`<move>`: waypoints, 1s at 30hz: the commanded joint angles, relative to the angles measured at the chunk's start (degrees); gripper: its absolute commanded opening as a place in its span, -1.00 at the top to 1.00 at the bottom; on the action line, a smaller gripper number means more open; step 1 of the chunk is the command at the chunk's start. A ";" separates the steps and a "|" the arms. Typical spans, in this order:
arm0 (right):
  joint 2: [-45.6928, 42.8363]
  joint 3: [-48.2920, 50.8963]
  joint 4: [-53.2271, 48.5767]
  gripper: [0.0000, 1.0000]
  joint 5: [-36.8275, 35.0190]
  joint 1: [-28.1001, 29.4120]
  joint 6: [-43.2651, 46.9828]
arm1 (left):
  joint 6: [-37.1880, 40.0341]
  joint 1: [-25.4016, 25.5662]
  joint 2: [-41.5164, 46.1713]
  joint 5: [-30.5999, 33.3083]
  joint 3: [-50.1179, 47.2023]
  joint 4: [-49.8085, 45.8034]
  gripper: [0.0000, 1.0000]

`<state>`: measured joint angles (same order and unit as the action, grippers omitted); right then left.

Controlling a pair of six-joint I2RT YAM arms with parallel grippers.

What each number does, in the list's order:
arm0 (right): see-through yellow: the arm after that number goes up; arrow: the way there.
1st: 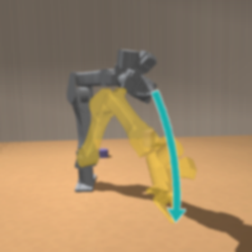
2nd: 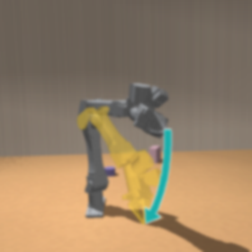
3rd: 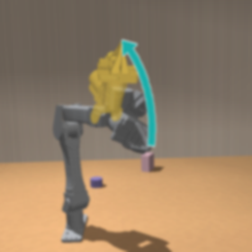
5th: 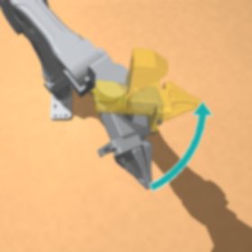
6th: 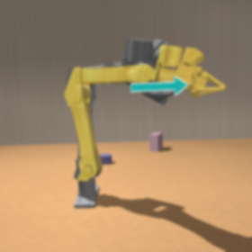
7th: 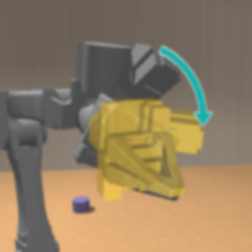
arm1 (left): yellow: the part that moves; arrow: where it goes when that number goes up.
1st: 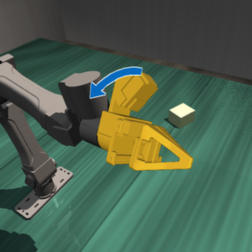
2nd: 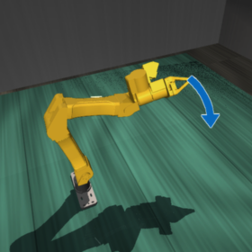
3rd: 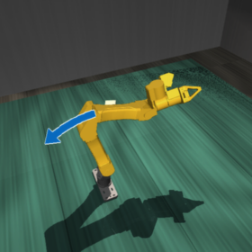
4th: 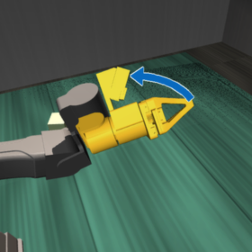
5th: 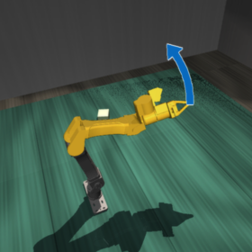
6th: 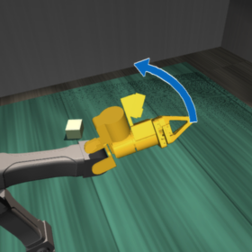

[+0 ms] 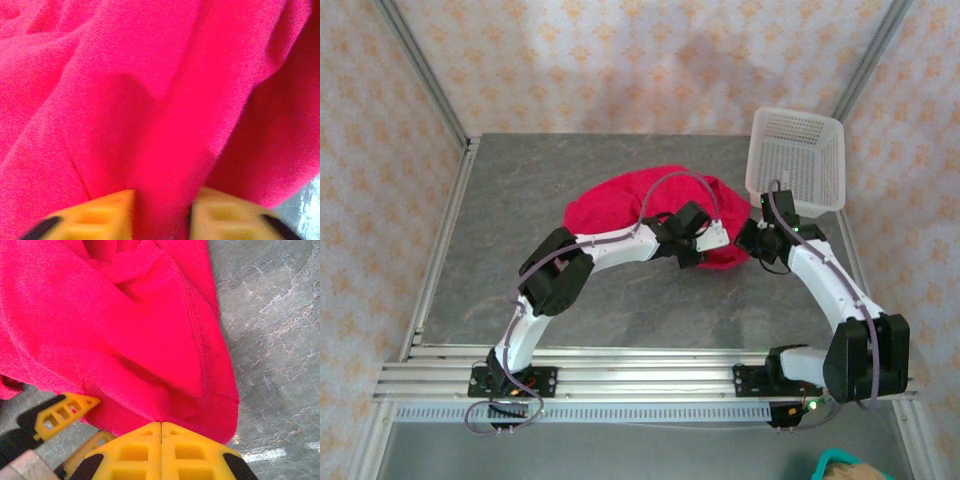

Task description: Fold the inside-out t-shirt

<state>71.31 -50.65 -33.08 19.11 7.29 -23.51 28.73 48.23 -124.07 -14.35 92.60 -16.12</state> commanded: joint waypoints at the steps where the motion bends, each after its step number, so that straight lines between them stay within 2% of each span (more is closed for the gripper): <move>1: 0.37 -1.86 -1.72 1.00 -1.53 -0.52 0.39 | -1.20 -1.27 -1.14 0.93 4.88 -3.05 1.00; 8: 0.39 -2.28 -1.15 1.00 -6.45 -0.61 4.94 | -6.21 -2.49 2.19 1.14 18.00 -19.87 1.00; 13: -1.64 -5.43 -1.30 1.00 -6.58 -1.20 6.26 | -13.96 -1.90 7.14 -4.75 18.64 -24.31 1.00; 18: -5.11 -8.29 -3.91 1.00 -2.59 -1.22 6.11 | -19.63 0.67 13.99 -7.22 12.81 -24.74 1.00; 20: -6.90 -9.05 -6.34 1.00 -0.84 -1.23 5.75 | -23.52 1.96 18.50 -10.09 10.24 -24.23 1.00; 25: -10.81 -8.59 -10.78 1.00 -1.60 -1.22 5.41 | -32.67 4.16 26.38 -11.86 1.94 -17.14 1.00; 28: -8.84 -7.47 -7.93 1.00 -3.71 -1.27 4.95 | -33.91 3.53 22.99 -9.52 2.68 -17.50 1.00; 30: -5.85 -7.39 -4.92 1.00 -4.80 -1.31 4.52 | -35.94 2.27 17.43 -10.84 6.23 -19.34 1.00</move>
<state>61.84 -58.83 -40.16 18.17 6.31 -18.57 -1.93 52.23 -100.14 -23.81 96.33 -34.89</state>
